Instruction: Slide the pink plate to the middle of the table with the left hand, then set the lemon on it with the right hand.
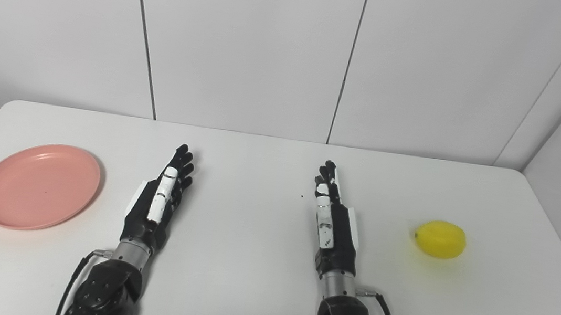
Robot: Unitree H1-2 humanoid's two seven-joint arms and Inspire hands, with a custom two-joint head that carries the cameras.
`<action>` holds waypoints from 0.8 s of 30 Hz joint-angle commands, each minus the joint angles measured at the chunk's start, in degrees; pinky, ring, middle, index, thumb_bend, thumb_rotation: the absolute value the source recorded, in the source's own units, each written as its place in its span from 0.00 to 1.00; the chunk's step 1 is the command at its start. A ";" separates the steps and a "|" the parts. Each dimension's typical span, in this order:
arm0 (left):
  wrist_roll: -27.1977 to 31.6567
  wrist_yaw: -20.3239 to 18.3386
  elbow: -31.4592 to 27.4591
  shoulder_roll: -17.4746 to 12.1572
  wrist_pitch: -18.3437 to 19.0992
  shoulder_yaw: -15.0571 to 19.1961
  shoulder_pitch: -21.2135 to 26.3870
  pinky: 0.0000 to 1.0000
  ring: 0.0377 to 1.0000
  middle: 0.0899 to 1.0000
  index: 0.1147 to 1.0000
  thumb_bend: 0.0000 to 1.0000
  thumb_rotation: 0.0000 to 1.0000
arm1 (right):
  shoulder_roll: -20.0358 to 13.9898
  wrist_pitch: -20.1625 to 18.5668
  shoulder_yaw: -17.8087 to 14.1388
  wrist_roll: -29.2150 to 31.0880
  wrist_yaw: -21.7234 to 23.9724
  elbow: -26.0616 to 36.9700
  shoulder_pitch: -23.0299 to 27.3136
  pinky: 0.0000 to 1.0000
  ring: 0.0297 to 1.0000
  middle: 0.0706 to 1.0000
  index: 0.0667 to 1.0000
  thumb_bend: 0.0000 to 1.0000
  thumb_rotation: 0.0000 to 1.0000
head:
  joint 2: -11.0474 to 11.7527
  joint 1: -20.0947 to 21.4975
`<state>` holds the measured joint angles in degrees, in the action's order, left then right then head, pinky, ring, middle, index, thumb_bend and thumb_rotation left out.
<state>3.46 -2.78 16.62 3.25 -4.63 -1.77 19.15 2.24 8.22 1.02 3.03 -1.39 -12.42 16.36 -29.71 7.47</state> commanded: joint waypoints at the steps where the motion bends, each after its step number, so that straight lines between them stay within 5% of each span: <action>1: 0.33 -0.30 -0.02 0.69 -0.27 -0.19 -0.70 1.00 1.00 1.00 0.99 0.59 1.00 | -0.30 -0.54 -0.23 -0.08 0.49 1.39 1.29 1.00 0.98 0.98 0.99 0.68 1.00 | -0.05 -0.02; 24: 0.50 -1.33 -0.88 0.56 0.56 -0.76 -1.19 1.00 1.00 1.00 0.99 0.55 1.00 | -0.06 -0.58 -0.54 0.21 0.45 1.06 1.40 1.00 0.98 0.97 0.99 0.69 1.00 | -0.09 0.14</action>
<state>3.48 -3.51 16.29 3.24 -3.73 -2.15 18.99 2.17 7.25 0.77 3.05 -1.40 -12.36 16.39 -29.71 7.65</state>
